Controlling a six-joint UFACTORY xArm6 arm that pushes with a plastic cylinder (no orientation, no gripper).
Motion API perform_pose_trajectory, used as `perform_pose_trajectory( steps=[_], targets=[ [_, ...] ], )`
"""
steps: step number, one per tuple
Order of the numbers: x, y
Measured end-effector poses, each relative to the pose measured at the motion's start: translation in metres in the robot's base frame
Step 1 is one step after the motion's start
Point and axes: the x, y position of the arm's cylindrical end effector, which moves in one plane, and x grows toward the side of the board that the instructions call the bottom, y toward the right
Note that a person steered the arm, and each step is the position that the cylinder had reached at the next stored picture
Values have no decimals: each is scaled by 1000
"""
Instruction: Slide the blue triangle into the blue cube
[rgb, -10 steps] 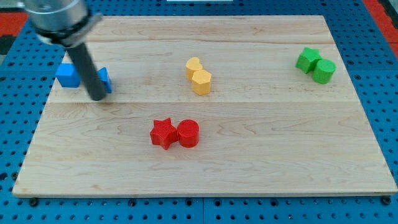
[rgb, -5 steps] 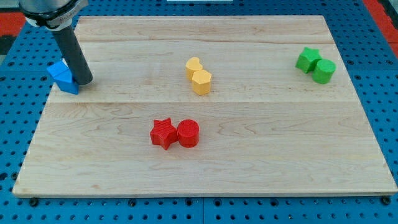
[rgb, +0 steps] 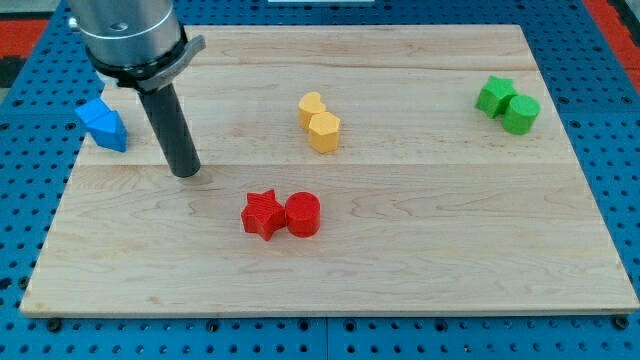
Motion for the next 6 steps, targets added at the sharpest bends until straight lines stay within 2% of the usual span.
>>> perform_pose_trajectory(
  steps=[6],
  targets=[
    [0, 51]
  ],
)
